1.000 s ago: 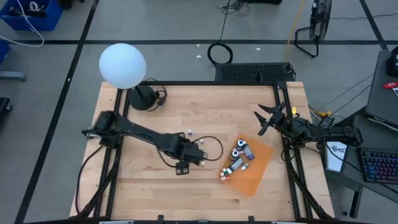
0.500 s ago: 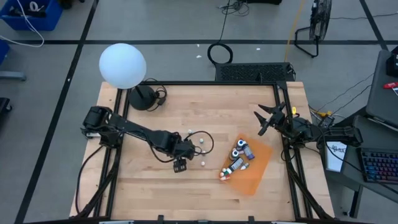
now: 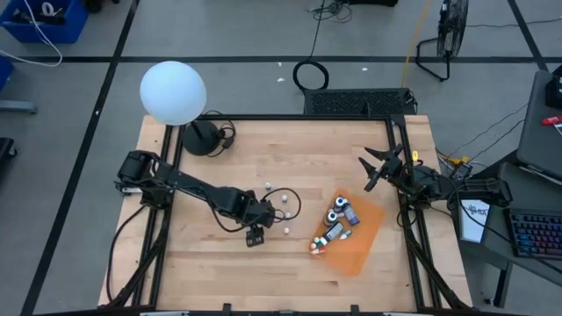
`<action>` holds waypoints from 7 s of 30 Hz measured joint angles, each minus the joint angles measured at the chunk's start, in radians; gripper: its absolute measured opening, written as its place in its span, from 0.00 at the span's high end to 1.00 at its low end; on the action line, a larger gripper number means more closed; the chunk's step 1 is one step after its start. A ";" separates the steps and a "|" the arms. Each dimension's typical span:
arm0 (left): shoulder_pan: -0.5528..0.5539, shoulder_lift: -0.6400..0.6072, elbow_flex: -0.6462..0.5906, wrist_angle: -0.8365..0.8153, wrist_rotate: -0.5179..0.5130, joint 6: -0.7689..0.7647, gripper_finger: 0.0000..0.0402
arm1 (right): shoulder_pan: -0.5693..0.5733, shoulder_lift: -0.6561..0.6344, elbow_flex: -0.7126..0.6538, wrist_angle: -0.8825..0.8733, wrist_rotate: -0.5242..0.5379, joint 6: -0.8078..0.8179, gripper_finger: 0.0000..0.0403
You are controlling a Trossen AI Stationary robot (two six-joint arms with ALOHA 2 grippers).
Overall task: Pick & Place food coloring
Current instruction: Put the small red food coloring bottle into the orange bin, then put the small yellow food coloring into the orange bin, then put the bottom small blue food coloring bottle into the orange bin
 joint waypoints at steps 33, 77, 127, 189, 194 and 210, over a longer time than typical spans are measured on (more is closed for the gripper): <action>-0.037 0.001 -0.036 0.066 -0.030 0.117 0.32 | 0.000 0.000 0.000 0.000 0.000 0.000 0.59; -0.043 0.001 -0.036 0.063 -0.037 0.136 0.61 | 0.000 0.000 0.000 0.000 0.000 0.000 0.59; -0.016 0.449 0.979 -0.335 -0.098 0.552 0.86 | 0.000 0.000 0.000 0.000 0.000 0.000 0.59; 0.037 0.604 1.146 -0.344 0.066 0.539 0.41 | 0.000 0.006 0.000 0.000 0.000 0.000 0.59; 0.025 0.560 1.147 -0.665 0.037 0.432 0.43 | 0.000 0.009 0.000 0.000 0.000 0.000 0.59; -0.001 0.566 0.868 -0.564 0.051 0.355 0.44 | 0.000 0.011 0.000 0.000 0.000 0.000 0.59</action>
